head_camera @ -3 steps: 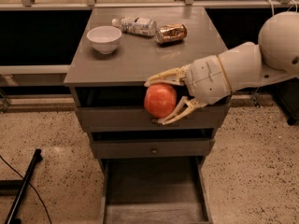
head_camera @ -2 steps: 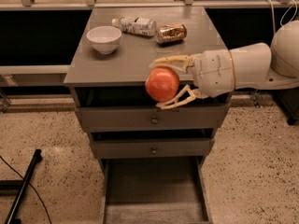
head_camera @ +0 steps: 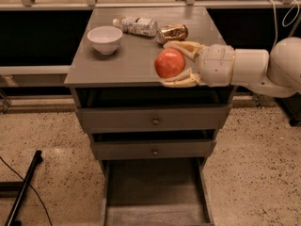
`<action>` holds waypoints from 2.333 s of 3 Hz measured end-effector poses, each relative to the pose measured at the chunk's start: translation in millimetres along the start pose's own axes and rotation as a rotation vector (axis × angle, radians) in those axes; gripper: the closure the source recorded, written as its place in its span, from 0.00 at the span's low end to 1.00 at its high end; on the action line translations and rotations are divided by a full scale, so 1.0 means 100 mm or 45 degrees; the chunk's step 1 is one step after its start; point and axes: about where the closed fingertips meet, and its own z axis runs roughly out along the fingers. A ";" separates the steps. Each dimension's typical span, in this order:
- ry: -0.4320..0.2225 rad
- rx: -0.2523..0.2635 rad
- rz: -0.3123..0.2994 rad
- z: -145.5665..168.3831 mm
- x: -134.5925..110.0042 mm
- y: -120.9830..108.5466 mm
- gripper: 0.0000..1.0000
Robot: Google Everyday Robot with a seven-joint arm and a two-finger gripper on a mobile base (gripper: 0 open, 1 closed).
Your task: Pick apple from bottom drawer and place on counter
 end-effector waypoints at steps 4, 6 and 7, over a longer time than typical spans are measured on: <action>0.286 0.006 0.231 0.25 0.48 -0.20 1.00; 0.404 0.308 0.365 0.12 0.90 -0.73 1.00; 0.460 0.333 0.452 0.13 1.10 -0.86 1.00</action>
Offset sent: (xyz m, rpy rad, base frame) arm 0.0234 -0.0013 -0.0097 -0.0278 0.0758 -0.0502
